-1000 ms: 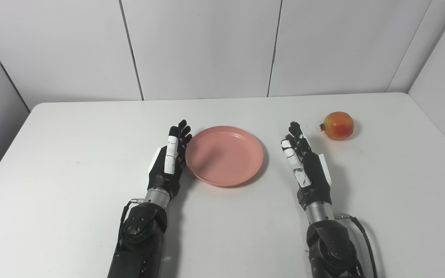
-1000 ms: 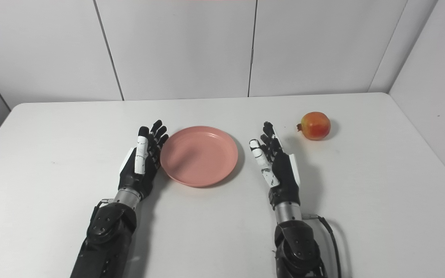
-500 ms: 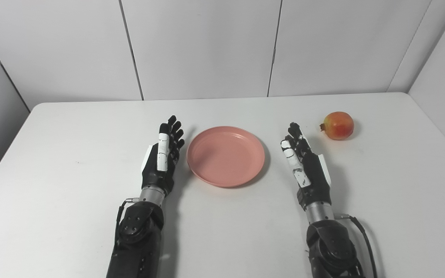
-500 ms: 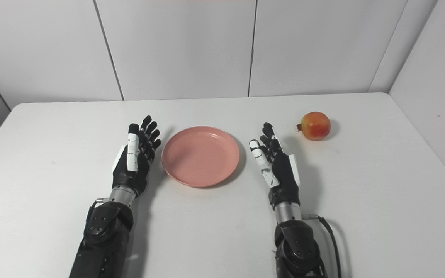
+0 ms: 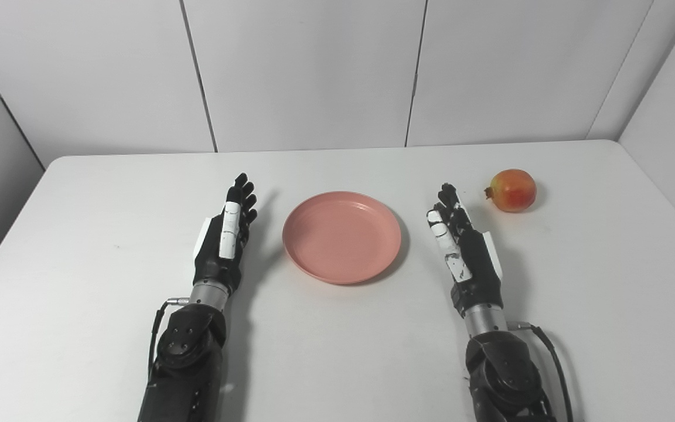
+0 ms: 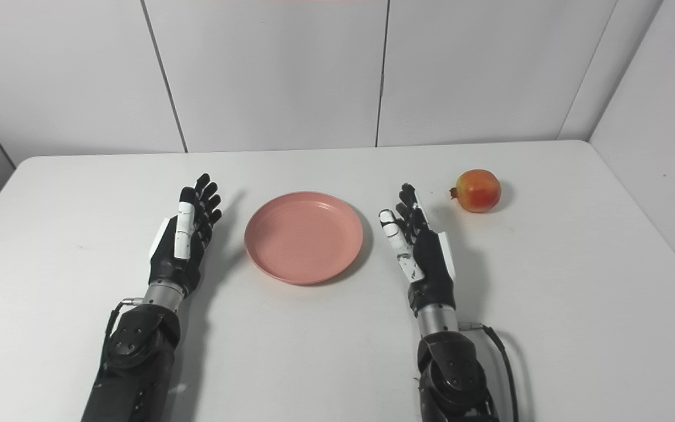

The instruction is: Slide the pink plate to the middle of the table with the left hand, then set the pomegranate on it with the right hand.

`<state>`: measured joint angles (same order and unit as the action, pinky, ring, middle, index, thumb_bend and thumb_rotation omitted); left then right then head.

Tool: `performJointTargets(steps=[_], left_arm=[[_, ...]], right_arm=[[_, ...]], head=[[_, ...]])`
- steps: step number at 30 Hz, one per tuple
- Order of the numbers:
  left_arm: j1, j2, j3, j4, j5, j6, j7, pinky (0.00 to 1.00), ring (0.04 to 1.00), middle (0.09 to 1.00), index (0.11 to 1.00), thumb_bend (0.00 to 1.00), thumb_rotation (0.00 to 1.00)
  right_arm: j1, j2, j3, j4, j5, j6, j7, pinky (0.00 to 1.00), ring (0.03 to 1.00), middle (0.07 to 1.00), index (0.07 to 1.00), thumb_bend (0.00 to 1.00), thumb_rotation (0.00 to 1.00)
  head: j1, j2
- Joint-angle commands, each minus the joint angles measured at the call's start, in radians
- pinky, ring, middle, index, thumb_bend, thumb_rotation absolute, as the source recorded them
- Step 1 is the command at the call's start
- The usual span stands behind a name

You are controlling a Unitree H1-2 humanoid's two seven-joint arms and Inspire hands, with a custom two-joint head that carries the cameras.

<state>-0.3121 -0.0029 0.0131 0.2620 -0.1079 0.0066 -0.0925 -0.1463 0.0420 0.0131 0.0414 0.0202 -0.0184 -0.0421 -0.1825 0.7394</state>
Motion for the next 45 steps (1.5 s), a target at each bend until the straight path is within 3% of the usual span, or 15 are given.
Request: performJointTargets(steps=[1, 7, 13, 17, 24, 29, 36, 45], left_arm=[[-0.015, -0.007, -0.005, -0.023, -0.015, -0.046, -0.017, 1.0, 1.0, 1.0, 1.0, 0.85, 1.0], [0.006, -0.025, -0.022, -0.024, 0.001, -0.081, -0.013, 1.0, 1.0, 1.0, 1.0, 0.82, 1.0], [0.028, -0.018, -0.047, -0.043, 0.021, -0.069, -0.013, 1.0, 1.0, 1.0, 1.0, 0.83, 1.0], [0.047, -0.021, -0.049, -0.067, 0.017, -0.061, -0.008, 1.0, 1.0, 1.0, 1.0, 0.83, 1.0], [0.058, -0.033, -0.051, -0.078, 0.008, -0.073, -0.007, 0.99, 1.0, 1.0, 1.0, 0.8, 1.0], [0.052, -0.025, -0.063, -0.075, 0.019, -0.073, -0.014, 1.0, 1.0, 1.0, 1.0, 0.81, 1.0], [0.05, -0.029, -0.071, -0.062, 0.025, -0.084, -0.012, 1.0, 1.0, 1.0, 1.0, 0.79, 1.0], [0.05, -0.037, -0.071, -0.047, 0.025, -0.095, -0.01, 1.0, 1.0, 1.0, 1.0, 0.76, 1.0]], right_arm=[[-0.033, -0.009, -0.001, -0.025, 0.005, -0.03, 0.017, 0.98, 0.98, 0.979, 0.97, 0.71, 0.77], [-0.025, -0.037, 0.002, -0.039, 0.009, -0.03, 0.046, 1.0, 1.0, 1.0, 1.0, 0.72, 0.83], [-0.025, -0.058, 0.005, -0.088, -0.015, -0.016, 0.046, 1.0, 1.0, 1.0, 1.0, 0.72, 0.85], [-0.017, -0.077, 0.01, -0.133, -0.051, -0.019, 0.043, 1.0, 1.0, 1.0, 1.0, 0.72, 0.87], [-0.025, -0.136, -0.001, -0.25, -0.085, 0.063, 0.055, 1.0, 1.0, 1.0, 1.0, 0.75, 0.83], [-0.055, -0.208, -0.017, -0.276, -0.189, 0.031, 0.035, 0.98, 0.99, 1.0, 1.0, 0.75, 0.86], [-0.103, -0.268, -0.046, -0.271, -0.281, 0.066, 0.025, 0.96, 0.977, 0.993, 0.995, 0.76, 0.86], [-0.193, -0.351, -0.062, -0.183, -0.345, 0.079, 0.043, 0.94, 0.975, 0.986, 0.994, 0.77, 0.74]], head=[[0.001, -0.006], [-0.001, -0.02], [-0.019, -0.03], [-0.031, -0.074], [-0.025, -0.066], [-0.022, -0.066], [-0.018, -0.077], [-0.035, -0.094]])
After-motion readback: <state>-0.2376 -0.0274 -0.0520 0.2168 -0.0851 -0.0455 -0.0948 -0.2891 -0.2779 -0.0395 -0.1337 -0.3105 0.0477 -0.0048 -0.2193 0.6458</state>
